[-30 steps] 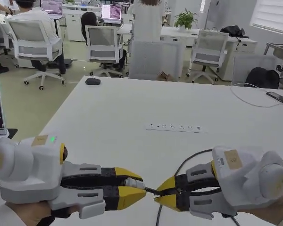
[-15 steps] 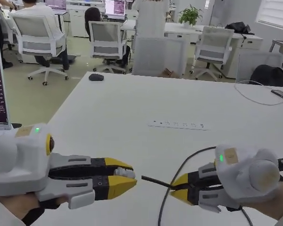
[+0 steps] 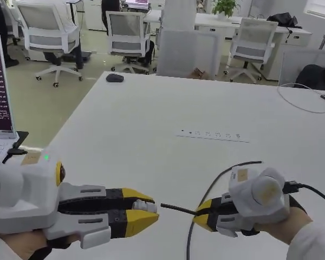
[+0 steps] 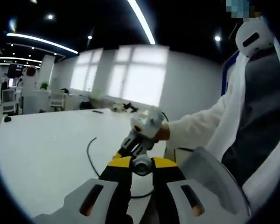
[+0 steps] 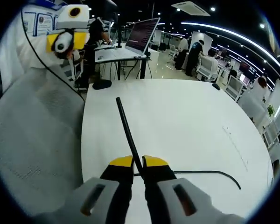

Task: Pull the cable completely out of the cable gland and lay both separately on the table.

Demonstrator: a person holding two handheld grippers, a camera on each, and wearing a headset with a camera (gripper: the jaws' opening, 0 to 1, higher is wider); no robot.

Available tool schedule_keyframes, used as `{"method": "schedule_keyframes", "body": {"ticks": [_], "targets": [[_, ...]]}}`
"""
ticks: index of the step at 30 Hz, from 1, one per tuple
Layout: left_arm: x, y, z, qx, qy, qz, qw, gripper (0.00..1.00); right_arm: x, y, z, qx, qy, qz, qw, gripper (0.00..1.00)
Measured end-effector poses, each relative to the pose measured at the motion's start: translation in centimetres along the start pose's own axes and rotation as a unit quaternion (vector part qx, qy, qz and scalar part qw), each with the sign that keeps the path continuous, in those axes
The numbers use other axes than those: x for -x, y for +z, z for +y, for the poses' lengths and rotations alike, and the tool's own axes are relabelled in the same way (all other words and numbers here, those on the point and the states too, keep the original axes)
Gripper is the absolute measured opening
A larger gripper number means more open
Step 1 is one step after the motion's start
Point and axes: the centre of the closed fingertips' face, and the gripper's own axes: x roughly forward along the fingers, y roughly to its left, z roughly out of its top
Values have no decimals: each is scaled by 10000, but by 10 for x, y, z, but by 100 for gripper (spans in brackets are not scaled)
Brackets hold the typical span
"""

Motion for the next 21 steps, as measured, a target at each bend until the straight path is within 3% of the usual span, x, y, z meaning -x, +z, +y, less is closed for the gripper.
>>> {"method": "schedule_keyframes", "body": {"ticks": [7, 14, 21], "targets": [[-4, -15, 7, 142, 29, 15, 9999, 17, -38, -13, 13, 114, 321, 320, 9989, 6], [-3, -26, 17, 271, 86, 58, 9996, 17, -69, -21, 17, -90, 552, 379, 9977, 7], [-8, -32, 32, 298, 196, 57, 9993, 17, -87, -33, 22, -256, 688, 445, 9963, 8]]}}
